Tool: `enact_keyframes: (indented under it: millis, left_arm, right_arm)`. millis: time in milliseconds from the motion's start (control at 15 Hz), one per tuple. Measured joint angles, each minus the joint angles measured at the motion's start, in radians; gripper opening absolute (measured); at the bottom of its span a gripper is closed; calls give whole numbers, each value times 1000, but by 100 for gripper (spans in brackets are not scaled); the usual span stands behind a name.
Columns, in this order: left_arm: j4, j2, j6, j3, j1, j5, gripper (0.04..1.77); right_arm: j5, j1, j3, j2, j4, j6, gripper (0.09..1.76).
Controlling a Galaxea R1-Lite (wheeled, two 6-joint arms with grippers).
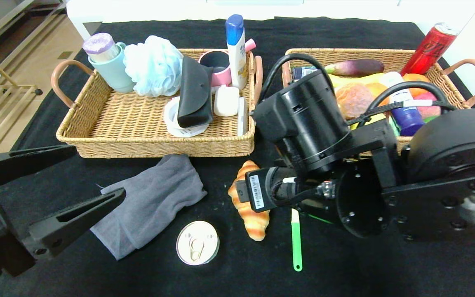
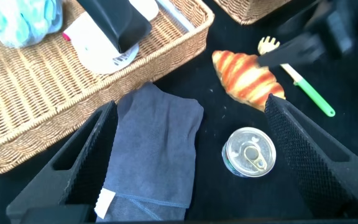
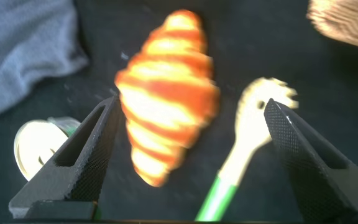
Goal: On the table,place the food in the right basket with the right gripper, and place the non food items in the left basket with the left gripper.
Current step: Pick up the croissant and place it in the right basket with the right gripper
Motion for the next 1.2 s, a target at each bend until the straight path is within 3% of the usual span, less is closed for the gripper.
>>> enact_keyframes:
  millis: [467,1133,1200]
  left_arm:
    - [0,-21,5,-2,-2,-5,172]
    - [0,-35,13,1,-5,-7,172]
    - [1,-37,13,1,-5,-7,172]
  right_arm:
    - [-129,48,-87,147,-3,66,170]
    - [-131,43,-90,180,-4,67,170]
    - [-131,42,-90,182,-4,67,152]
